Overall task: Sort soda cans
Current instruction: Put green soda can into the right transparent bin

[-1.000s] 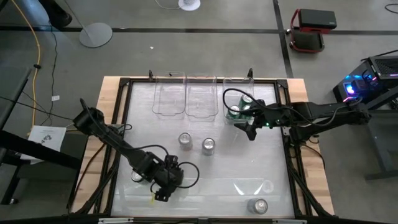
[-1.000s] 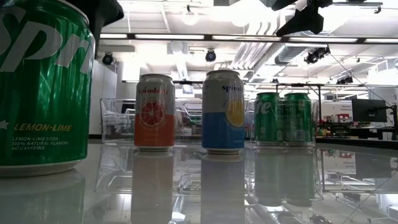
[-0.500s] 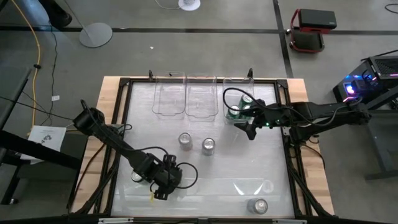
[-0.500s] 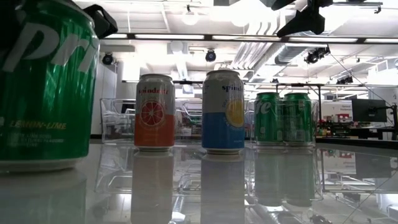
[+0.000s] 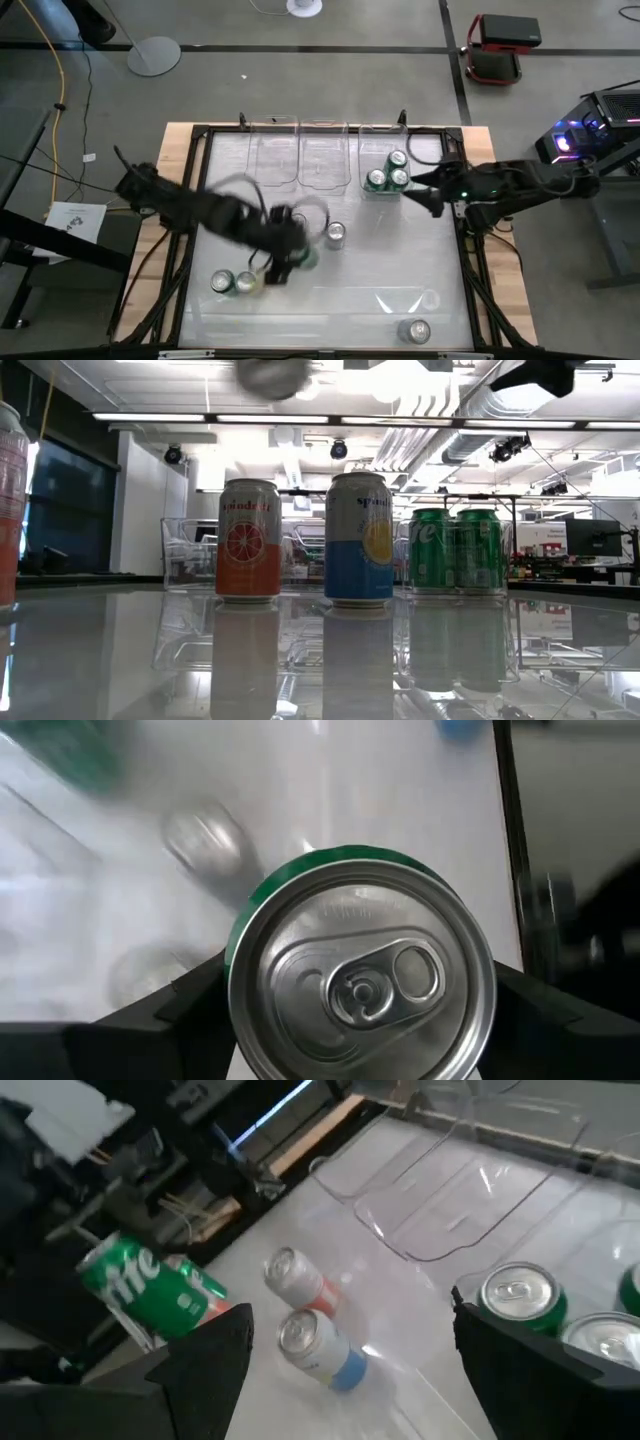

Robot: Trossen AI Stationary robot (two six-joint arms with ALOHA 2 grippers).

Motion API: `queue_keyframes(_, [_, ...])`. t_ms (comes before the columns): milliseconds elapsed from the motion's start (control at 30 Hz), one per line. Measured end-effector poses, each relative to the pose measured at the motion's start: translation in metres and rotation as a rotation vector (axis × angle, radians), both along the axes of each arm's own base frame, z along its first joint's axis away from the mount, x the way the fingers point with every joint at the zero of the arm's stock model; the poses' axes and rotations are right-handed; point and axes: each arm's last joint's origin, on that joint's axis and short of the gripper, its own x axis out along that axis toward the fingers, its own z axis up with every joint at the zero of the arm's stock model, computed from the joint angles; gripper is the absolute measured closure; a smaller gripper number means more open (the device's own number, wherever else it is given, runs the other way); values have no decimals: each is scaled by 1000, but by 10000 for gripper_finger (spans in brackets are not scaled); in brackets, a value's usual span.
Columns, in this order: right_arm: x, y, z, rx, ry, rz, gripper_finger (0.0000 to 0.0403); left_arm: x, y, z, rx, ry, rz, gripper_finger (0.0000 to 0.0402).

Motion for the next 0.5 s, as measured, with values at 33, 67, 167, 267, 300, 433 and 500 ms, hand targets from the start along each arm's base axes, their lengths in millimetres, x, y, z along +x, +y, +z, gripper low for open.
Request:
queue_keyframes(33, [-5,-1,1,4,-9,-10,73,5,12,10,5,-40,14,110])
queue_keyframes(67, [-9,-2,1,3,-7,-20,73,10,25,19,15,-86,26,110])
queue_keyframes(167, [-20,-7,-5,-47,56,-93,73,28,66,44,52,-250,86,110])
queue_keyframes(267, [-28,-10,-13,-55,136,-185,73,47,107,56,74,-383,142,110])
queue_keyframes(300, [-30,-11,-15,-49,157,-202,73,54,120,58,82,-410,149,110])
queue_keyframes(433, [-33,-12,-21,-13,213,-230,73,78,166,44,149,-429,189,110])
queue_keyframes(500, [-34,-12,-21,-4,216,-238,73,90,187,32,174,-409,213,110])
